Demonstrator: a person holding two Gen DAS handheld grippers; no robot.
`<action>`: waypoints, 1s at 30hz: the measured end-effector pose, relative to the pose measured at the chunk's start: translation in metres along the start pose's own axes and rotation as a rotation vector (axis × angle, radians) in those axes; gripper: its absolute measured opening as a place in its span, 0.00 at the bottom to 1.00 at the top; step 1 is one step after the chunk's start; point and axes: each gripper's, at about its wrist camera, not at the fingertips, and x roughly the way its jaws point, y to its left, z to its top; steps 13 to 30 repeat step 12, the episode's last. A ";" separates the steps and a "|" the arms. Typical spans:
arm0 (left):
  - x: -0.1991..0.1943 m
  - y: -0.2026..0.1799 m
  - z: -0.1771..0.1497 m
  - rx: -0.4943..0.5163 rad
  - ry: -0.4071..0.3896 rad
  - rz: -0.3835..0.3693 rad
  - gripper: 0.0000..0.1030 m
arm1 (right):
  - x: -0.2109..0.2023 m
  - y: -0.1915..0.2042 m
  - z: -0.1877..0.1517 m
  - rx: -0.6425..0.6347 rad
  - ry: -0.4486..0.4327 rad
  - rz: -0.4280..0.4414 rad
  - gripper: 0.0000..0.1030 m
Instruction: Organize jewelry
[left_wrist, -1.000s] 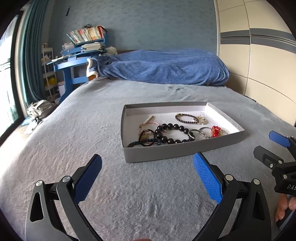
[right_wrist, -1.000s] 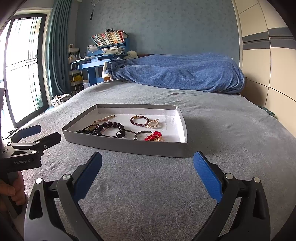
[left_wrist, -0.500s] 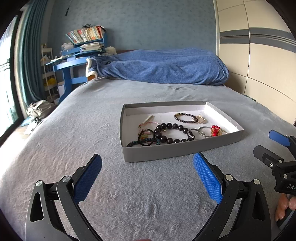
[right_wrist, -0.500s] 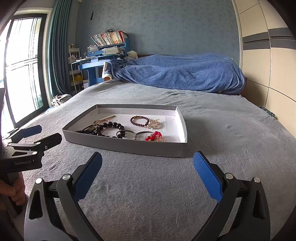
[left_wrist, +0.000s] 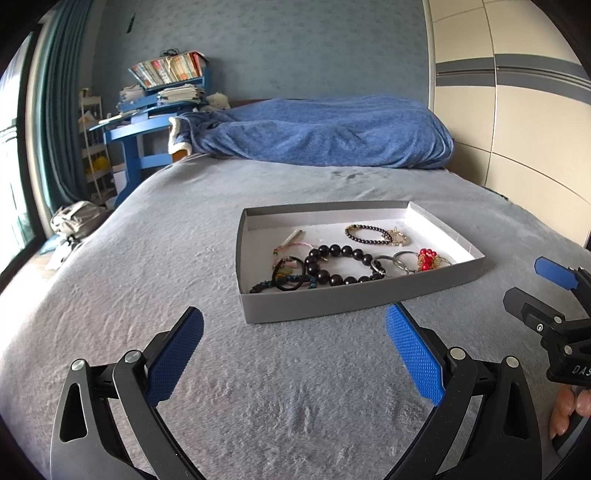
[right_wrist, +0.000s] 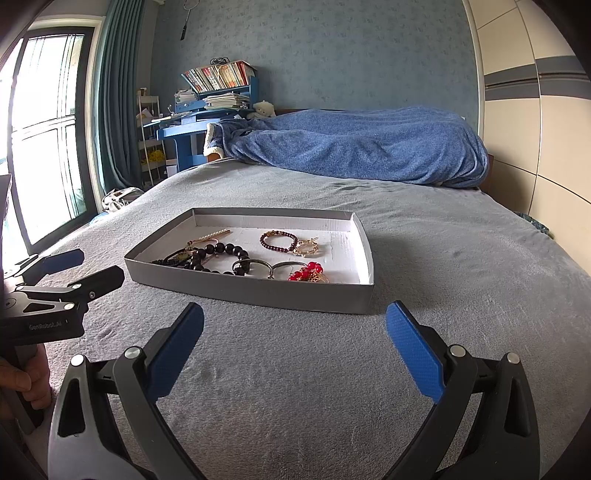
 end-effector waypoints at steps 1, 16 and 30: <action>0.001 0.000 0.000 0.002 0.001 -0.001 0.95 | 0.000 0.000 0.000 0.000 0.001 0.000 0.95; 0.004 0.001 -0.001 -0.003 0.009 -0.004 0.95 | -0.001 0.000 0.000 -0.001 0.002 0.000 0.95; 0.004 0.001 -0.001 -0.003 0.009 -0.004 0.95 | -0.001 0.000 0.000 -0.001 0.002 0.000 0.95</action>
